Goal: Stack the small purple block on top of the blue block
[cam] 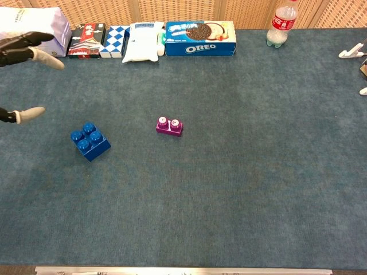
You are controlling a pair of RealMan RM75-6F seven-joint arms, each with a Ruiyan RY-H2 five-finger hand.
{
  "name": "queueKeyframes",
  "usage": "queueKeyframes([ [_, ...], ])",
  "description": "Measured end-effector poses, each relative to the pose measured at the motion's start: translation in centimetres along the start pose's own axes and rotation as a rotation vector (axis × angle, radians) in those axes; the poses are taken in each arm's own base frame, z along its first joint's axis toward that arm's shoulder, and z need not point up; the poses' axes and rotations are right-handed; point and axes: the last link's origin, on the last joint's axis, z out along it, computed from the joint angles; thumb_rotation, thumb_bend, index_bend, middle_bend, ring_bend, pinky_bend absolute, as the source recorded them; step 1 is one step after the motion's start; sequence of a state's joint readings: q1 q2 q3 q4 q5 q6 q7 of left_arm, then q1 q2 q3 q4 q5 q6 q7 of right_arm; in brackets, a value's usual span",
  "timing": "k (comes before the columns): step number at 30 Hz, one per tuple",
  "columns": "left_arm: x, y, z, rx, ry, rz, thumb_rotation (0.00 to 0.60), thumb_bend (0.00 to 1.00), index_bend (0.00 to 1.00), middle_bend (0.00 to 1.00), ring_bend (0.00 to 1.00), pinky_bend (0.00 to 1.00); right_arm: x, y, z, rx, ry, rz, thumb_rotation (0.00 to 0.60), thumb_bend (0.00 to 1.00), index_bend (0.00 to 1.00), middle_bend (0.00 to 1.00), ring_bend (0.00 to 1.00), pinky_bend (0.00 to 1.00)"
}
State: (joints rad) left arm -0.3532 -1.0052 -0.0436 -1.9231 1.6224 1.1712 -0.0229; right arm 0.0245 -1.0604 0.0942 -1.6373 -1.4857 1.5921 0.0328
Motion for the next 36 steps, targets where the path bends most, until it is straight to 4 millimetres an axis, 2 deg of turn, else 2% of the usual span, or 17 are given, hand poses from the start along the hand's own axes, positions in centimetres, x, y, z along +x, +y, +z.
queueKeyframes([
  [5, -1.0, 1.5, 2.0, -0.042, -0.046, 0.023, 0.6, 0.27, 0.21, 0.0, 0.0, 0.03, 0.4, 0.4, -0.3, -0.009, 0.019, 0.01, 0.6, 0.55, 0.37, 0.33, 0.21, 0.16],
  [11, -2.7, 3.3, 4.3, -0.081, -0.078, 0.025, 0.6, 0.27, 0.21, 0.0, 0.0, 0.03, 0.8, 0.8, -0.5, -0.021, 0.034, 0.023, 0.6, 0.55, 0.37, 0.32, 0.21, 0.16],
  [17, -4.1, 4.0, 6.5, -0.082, -0.112, 0.045, 0.6, 0.27, 0.21, 0.0, 0.0, 0.03, 1.2, 1.3, -0.6, -0.04, 0.043, 0.031, 0.6, 0.55, 0.37, 0.32, 0.21, 0.16],
  [36, -6.4, 6.3, 10.7, -0.102, -0.188, 0.217, 0.6, 0.27, 0.23, 0.0, 0.0, 0.03, 1.9, 2.4, -0.9, -0.095, 0.052, 0.04, 0.6, 0.55, 0.37, 0.32, 0.21, 0.16],
])
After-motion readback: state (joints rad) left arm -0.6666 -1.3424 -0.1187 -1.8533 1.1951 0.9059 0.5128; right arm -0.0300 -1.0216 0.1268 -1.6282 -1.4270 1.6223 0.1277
